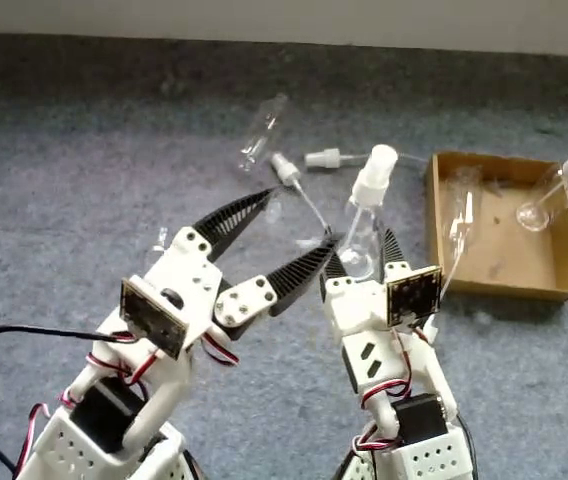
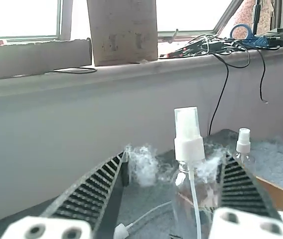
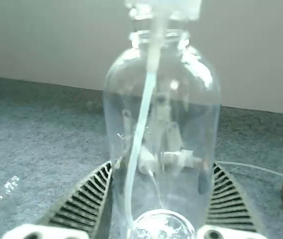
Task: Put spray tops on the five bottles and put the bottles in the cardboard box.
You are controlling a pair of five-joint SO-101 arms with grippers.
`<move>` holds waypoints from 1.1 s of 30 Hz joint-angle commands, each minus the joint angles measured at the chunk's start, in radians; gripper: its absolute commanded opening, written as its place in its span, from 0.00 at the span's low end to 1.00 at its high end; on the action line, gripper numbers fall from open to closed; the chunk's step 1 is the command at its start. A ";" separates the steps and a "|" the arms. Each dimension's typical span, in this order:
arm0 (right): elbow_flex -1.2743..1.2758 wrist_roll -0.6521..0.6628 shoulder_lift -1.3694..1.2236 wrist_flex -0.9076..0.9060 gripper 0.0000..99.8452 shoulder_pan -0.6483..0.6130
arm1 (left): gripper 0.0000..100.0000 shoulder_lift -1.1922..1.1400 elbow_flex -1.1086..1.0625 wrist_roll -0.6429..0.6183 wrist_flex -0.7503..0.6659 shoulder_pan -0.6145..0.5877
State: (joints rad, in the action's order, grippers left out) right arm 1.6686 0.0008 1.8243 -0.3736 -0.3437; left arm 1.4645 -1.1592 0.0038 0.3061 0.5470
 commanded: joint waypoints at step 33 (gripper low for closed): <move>-0.266 0.149 0.001 -0.283 0.19 0.263 | 0.25 0.160 -0.242 -0.097 0.813 -0.384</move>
State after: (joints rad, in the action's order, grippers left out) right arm 1.4799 0.1373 1.8243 -0.6467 -0.0997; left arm 1.6180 -1.3832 -0.0790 1.1285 0.1649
